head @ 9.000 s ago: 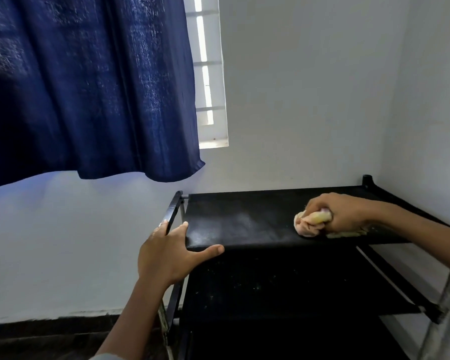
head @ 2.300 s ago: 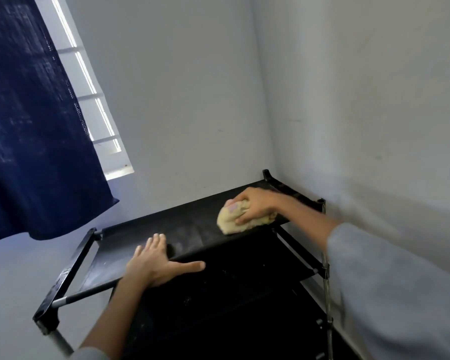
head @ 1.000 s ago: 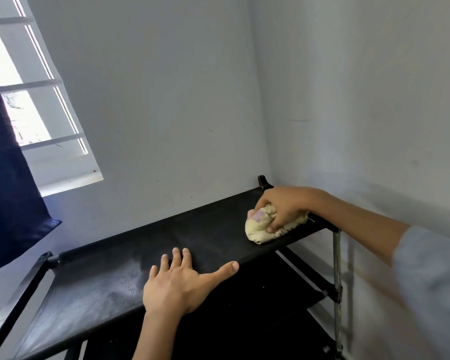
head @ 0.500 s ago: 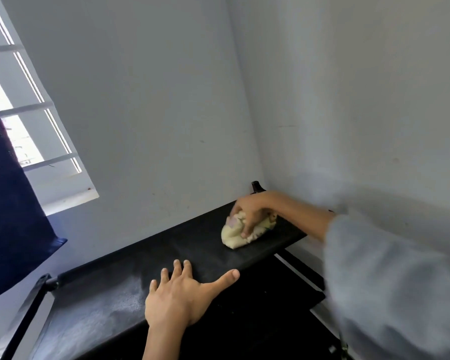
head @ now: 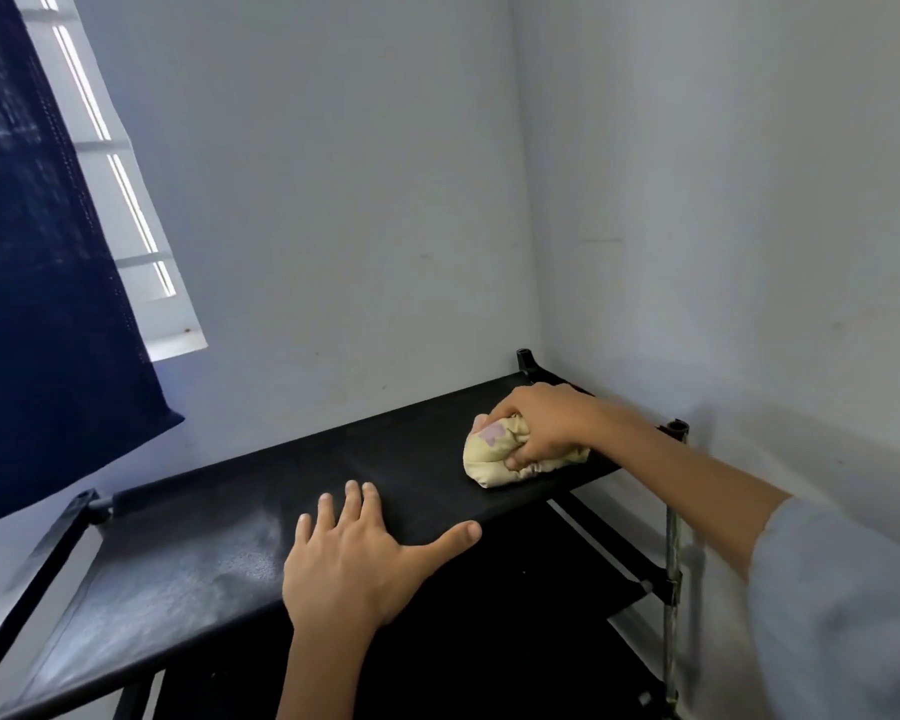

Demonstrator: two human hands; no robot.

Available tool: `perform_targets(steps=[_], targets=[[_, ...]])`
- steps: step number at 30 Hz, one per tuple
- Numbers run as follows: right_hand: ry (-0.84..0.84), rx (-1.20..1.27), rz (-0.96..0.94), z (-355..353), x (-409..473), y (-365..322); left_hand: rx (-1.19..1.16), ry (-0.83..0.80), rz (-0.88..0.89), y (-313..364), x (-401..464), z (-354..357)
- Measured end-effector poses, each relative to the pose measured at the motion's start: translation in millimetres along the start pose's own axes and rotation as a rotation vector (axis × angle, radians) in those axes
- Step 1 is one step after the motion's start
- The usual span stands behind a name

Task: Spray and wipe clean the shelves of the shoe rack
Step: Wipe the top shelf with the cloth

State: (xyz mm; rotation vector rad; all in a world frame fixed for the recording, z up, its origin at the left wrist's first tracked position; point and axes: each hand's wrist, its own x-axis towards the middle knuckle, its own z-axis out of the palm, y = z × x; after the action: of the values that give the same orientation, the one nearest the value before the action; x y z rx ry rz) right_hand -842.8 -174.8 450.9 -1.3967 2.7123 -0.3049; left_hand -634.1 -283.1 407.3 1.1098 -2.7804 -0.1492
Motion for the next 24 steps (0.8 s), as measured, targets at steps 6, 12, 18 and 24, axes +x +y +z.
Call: perform_targets(steps=[6,12,18,24], targets=[[0.141,0.003,-0.013,14.0,46.1,2.9,-0.031,0.029,-0.022,1.6,-1.1,1.6],[0.332,-0.02,0.106,15.6,84.1,9.5,-0.062,-0.063,-0.061,3.2,2.2,-2.5],[0.226,-0.001,0.337,2.3,82.4,3.9,-0.057,-0.095,-0.121,7.7,-2.3,-6.5],[-0.349,-0.367,0.372,-31.0,18.7,17.0,-0.066,-0.097,-0.141,8.7,-4.9,-5.2]])
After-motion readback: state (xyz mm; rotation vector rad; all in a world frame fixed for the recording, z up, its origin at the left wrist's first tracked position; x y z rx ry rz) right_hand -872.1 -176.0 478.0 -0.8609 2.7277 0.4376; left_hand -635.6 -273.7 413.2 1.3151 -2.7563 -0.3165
